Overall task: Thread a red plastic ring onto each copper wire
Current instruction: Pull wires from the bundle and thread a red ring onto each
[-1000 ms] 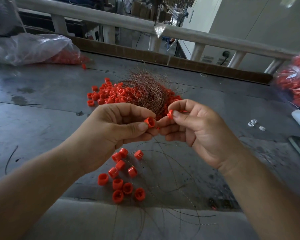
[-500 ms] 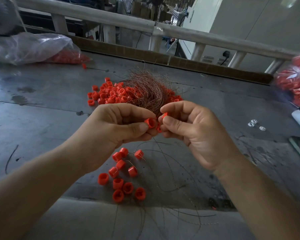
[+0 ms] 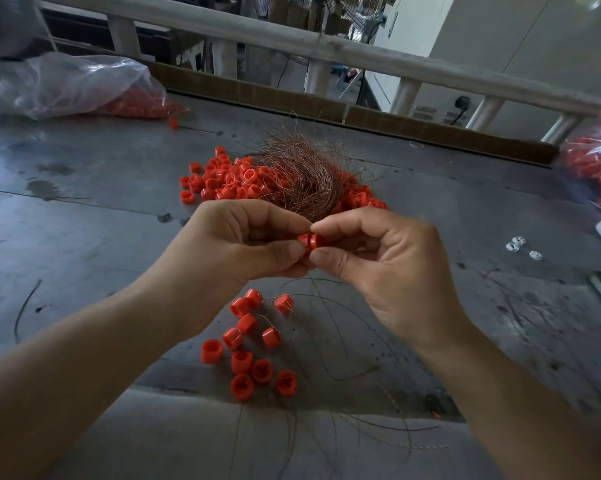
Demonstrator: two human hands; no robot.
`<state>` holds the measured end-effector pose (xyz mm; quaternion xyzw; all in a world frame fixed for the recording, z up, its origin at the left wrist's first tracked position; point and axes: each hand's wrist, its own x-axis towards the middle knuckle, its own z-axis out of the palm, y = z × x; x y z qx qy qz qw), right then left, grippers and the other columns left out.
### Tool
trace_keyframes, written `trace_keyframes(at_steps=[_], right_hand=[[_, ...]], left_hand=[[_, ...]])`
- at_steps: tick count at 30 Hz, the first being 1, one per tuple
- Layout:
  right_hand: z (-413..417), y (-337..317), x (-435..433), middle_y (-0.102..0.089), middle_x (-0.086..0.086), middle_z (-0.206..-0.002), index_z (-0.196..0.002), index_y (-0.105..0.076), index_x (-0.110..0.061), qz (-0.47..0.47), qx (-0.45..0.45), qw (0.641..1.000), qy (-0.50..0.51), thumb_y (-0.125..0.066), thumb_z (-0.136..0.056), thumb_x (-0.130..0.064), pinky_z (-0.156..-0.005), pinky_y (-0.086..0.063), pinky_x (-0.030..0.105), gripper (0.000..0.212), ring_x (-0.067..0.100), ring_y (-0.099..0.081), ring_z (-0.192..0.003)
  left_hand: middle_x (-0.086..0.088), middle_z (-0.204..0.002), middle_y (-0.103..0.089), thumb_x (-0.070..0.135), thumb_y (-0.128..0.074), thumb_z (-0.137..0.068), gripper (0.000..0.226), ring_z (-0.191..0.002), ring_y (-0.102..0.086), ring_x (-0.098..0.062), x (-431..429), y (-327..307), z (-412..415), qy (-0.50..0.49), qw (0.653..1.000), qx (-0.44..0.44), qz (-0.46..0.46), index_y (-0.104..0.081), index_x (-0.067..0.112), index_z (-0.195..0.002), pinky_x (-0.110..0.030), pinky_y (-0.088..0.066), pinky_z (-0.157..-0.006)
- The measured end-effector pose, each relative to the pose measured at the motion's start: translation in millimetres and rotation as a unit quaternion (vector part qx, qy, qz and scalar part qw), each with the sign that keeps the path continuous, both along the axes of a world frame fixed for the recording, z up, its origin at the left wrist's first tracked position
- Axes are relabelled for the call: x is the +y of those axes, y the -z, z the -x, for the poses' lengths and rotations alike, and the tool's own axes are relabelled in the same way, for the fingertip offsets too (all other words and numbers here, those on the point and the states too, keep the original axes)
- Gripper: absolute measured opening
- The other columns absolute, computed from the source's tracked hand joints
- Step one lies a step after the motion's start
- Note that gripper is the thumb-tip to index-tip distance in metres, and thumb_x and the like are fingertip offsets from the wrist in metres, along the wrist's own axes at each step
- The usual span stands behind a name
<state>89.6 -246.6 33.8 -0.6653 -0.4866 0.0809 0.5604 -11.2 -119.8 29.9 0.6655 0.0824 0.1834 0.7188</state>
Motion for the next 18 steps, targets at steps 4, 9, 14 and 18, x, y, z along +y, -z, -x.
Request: trace_keyframes(at_steps=[4, 9, 14, 18], right_hand=[[0.6, -0.6, 0.0, -0.065, -0.016, -0.079, -0.082, -0.065, -0.028, -0.003, -0.021, 1.000, 0.008, -0.070, -0.063, -0.020, -0.066, -0.050, 0.012, 0.022, 0.002, -0.066, -0.073], [0.4, 1.6, -0.2, -0.065, -0.017, -0.079, -0.084, -0.065, -0.028, 0.004, -0.051, 0.999, 0.020, -0.074, -0.064, -0.014, -0.066, -0.051, 0.012, 0.026, 0.001, -0.066, -0.073], [1.1, -1.1, -2.6, -0.066, -0.016, -0.077, -0.081, -0.066, -0.028, 0.003, -0.053, 0.999, 0.013, -0.076, -0.065, -0.009, -0.065, -0.053, 0.015, 0.027, 0.001, -0.066, -0.070], [1.1, 3.6, -3.5, -0.067, -0.013, -0.077, -0.082, -0.069, -0.020, 0.004, -0.064, 0.998, 0.024, -0.077, -0.064, -0.010, -0.065, -0.054, 0.018, 0.022, 0.002, -0.066, -0.070]], left_hand=[[-0.005, -0.070, -0.073, 0.009, -0.064, -0.054, 0.021, -0.062, -0.070, -0.014, -1.3, -0.3, 0.5, -0.020, 0.999, 0.004, -0.027, -0.074, 0.022, -0.069, -0.013, -0.052, -0.056], [-0.004, -0.070, -0.073, 0.010, -0.062, -0.054, 0.025, -0.062, -0.070, -0.014, -1.9, -0.6, 0.6, -0.017, 0.999, 0.012, -0.027, -0.075, 0.024, -0.072, -0.013, -0.051, -0.055], [-0.006, -0.069, -0.072, 0.017, -0.064, -0.053, 0.026, -0.063, -0.070, -0.015, -0.9, -0.1, 1.7, 0.009, 1.000, 0.019, -0.020, -0.075, 0.024, -0.074, -0.016, -0.053, -0.056], [-0.006, -0.068, -0.072, 0.021, -0.065, -0.050, 0.025, -0.061, -0.070, -0.014, -1.4, 1.2, 3.3, 0.019, 1.000, 0.016, -0.018, -0.076, 0.024, -0.072, -0.016, -0.053, -0.055]])
